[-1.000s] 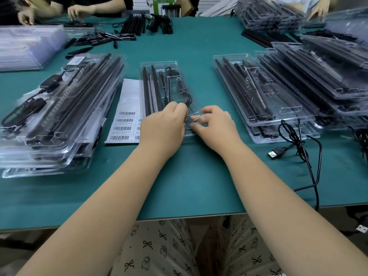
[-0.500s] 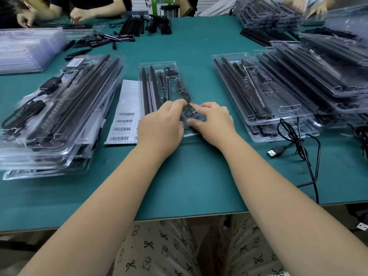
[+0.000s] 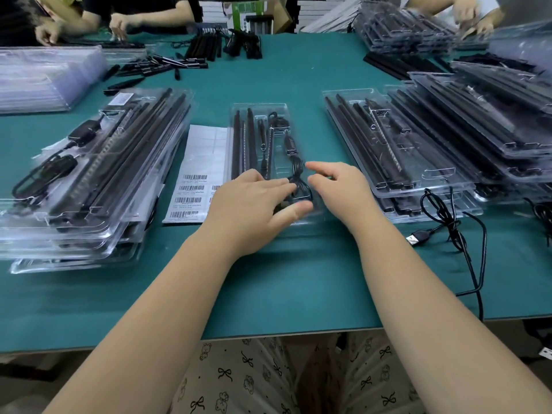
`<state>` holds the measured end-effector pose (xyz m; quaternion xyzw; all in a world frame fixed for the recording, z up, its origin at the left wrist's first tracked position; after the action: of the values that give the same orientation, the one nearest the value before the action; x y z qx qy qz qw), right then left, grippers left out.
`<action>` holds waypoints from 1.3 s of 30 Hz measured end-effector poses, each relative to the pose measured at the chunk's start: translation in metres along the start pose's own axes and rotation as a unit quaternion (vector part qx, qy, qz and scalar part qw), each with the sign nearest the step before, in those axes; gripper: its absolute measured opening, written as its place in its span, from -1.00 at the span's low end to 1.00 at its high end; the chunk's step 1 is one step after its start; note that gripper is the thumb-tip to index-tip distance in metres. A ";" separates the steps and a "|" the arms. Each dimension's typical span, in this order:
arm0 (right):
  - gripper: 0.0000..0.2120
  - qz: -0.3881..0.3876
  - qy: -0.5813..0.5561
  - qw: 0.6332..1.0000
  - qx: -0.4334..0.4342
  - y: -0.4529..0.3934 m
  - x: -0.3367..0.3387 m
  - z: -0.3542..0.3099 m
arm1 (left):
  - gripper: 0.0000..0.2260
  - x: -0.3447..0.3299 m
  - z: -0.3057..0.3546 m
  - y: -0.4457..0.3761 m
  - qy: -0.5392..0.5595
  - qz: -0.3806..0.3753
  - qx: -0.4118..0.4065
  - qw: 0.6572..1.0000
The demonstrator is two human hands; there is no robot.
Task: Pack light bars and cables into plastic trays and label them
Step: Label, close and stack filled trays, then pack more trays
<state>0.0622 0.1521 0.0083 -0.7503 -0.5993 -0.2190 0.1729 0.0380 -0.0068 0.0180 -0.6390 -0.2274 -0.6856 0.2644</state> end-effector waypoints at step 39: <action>-0.59 -0.018 0.234 0.971 -0.044 0.003 -0.009 0.003 | -0.67 0.067 -0.289 0.059 0.100 -0.109 0.422 0.894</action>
<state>0.0636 0.1462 0.0009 -0.6745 -0.5453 -0.4176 0.2706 -0.1445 -0.2442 0.0599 -0.3664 -0.5359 -0.6102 0.4542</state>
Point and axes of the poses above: each hand's wrist, its own y-axis away from the middle knuckle, its own x-axis out of the back of the hand, z = x × y, the point moved 3 cm from there along -y, towards the middle knuckle, and after that the axes turned 15 degrees about -z, right-handed, at the moved point
